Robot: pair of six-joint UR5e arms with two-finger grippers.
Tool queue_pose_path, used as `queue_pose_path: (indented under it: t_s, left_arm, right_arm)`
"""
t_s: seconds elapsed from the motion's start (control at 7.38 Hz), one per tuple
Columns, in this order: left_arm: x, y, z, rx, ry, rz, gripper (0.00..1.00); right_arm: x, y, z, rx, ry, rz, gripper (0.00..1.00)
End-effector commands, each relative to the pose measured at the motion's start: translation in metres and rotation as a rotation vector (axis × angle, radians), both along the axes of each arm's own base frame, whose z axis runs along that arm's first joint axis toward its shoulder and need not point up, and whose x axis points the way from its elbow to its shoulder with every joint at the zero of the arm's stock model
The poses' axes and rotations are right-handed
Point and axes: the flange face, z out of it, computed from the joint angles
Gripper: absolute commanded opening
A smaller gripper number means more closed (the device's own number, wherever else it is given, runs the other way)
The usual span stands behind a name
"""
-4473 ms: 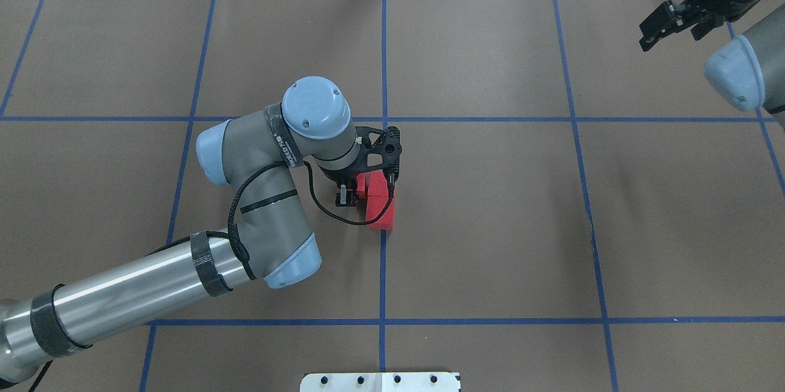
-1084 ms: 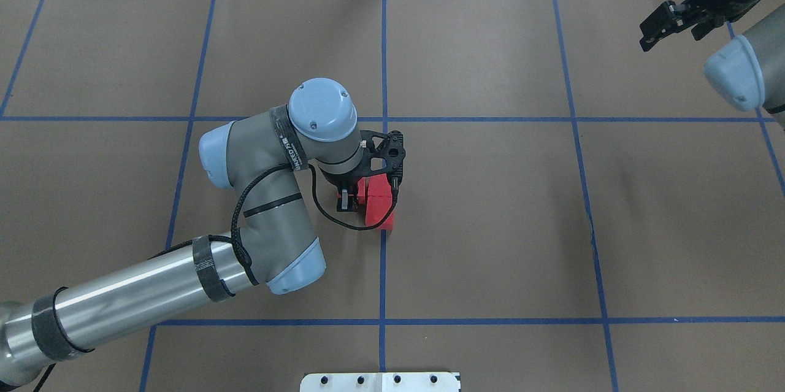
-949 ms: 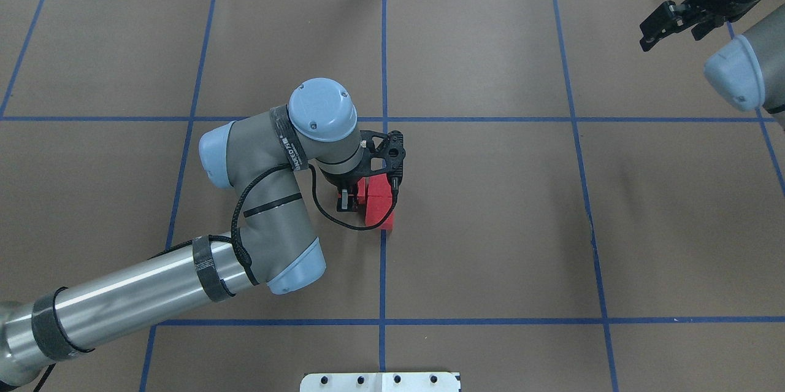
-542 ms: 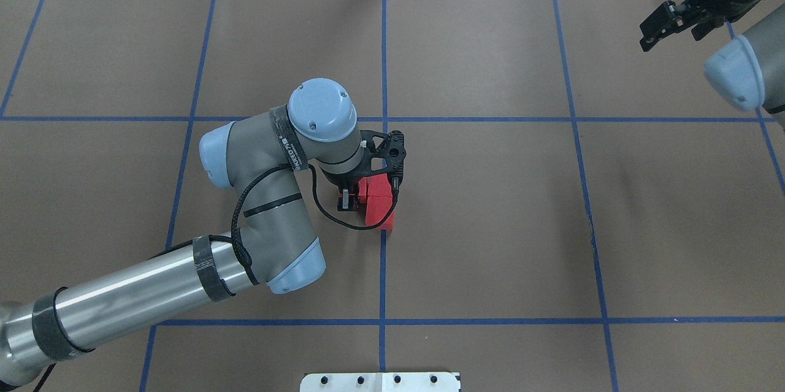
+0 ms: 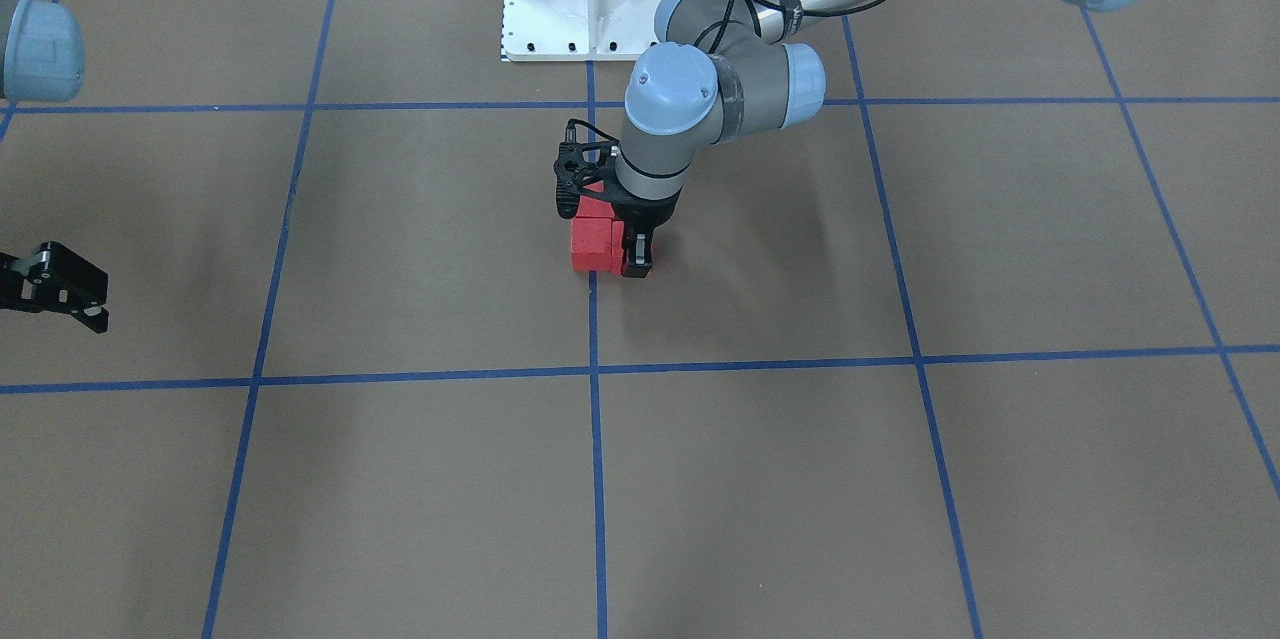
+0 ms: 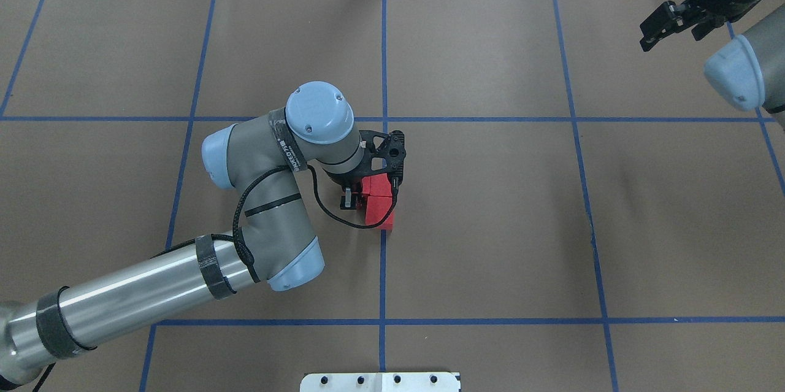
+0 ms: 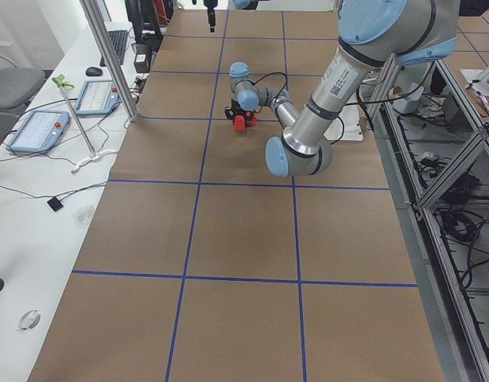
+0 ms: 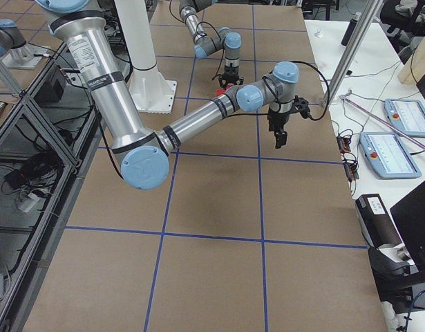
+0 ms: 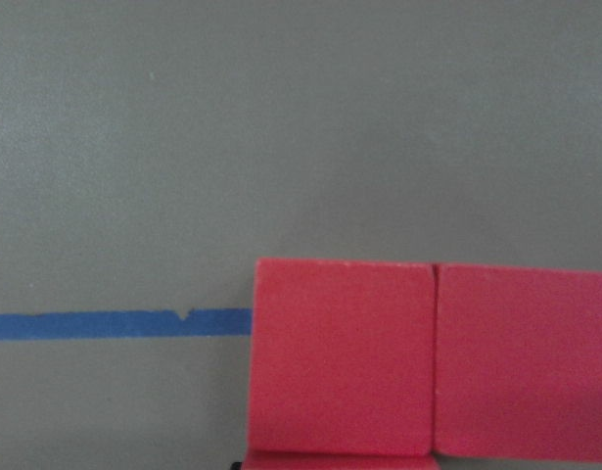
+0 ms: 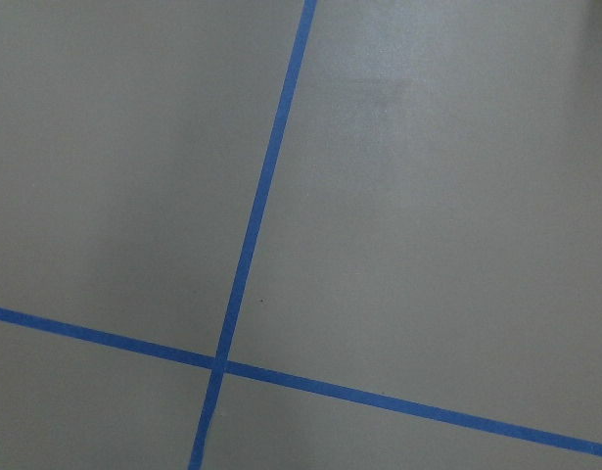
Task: Form red blocks into L shape at center
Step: 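Hold the cube with the left gripper and adjust it against the pair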
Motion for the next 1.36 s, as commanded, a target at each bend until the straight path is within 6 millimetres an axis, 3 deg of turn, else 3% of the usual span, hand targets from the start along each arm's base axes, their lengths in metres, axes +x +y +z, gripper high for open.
queue_pose_path:
  t_s: [0.0,0.27,0.54,0.68,0.95,1.22]
  left_arm:
    - [0.001,-0.001,0.003,0.005,0.003,-0.001,0.51]
    - [0.001,-0.001,0.001,0.002,0.007,-0.005,0.66]
    - [-0.001,-0.001,-0.002,0.004,0.01,-0.005,0.93]
    - [-0.003,0.0,-0.003,0.015,0.012,0.001,1.0]
    - [-0.007,-0.002,-0.008,0.019,0.02,-0.004,1.0]
    - [-0.026,-0.008,-0.02,0.028,0.037,-0.02,1.0]
  right_arm:
    - [-0.001,0.0,-0.002,-0.009,-0.003,0.014,1.0]
    - [-0.001,0.0,-0.002,-0.009,-0.003,0.014,1.0]
    - [-0.001,0.0,-0.002,-0.009,-0.003,0.014,1.0]
    - [-0.001,0.0,-0.002,-0.009,-0.003,0.014,1.0]
    - [-0.001,0.001,-0.003,-0.008,-0.003,0.014,1.0]
    - [-0.001,0.001,-0.003,-0.008,-0.003,0.014,1.0]
